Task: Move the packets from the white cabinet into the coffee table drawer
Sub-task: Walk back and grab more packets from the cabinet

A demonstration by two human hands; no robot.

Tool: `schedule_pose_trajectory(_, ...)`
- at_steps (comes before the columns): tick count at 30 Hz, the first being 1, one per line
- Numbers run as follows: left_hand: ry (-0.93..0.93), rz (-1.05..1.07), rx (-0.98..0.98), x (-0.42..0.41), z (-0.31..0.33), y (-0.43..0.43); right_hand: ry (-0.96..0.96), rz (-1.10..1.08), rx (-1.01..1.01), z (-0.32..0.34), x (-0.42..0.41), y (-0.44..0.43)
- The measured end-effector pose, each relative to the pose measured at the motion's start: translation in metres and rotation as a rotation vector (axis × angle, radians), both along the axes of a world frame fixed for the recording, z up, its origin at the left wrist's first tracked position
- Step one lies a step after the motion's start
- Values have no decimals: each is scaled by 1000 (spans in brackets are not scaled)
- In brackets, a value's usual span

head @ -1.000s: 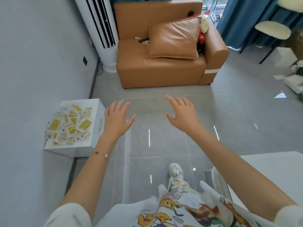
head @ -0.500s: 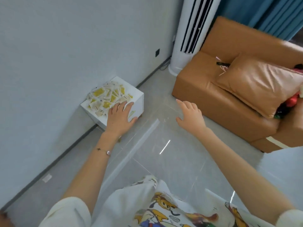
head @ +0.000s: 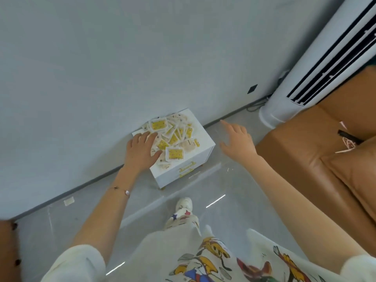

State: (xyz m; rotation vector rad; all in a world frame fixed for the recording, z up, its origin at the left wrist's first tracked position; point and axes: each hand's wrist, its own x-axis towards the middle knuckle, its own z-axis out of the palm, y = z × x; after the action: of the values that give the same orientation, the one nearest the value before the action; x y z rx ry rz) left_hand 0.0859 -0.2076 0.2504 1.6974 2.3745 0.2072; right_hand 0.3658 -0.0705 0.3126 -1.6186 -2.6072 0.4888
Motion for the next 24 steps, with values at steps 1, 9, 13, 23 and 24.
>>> schedule_pose_trajectory(1,-9,10,-11,-6,-3,11,-12,8,-17,-3,-7,12)
schedule_pose_trajectory(9,-133,129,-81,-51,-32,107,-69,100,-88,-28,-71,138)
schedule_pose_trajectory(13,-168,190,-143,-65,-64,134,-59,113,-191,-62,-104,187)
schedule_pose_trajectory(23,-393,568,-225,-63,-221,192,-69,70,-537,-255,-167,254)
schedule_pose_trajectory(24,-413,599,-221,-61,-241,195,-82,67,-556,-276,-172,258)
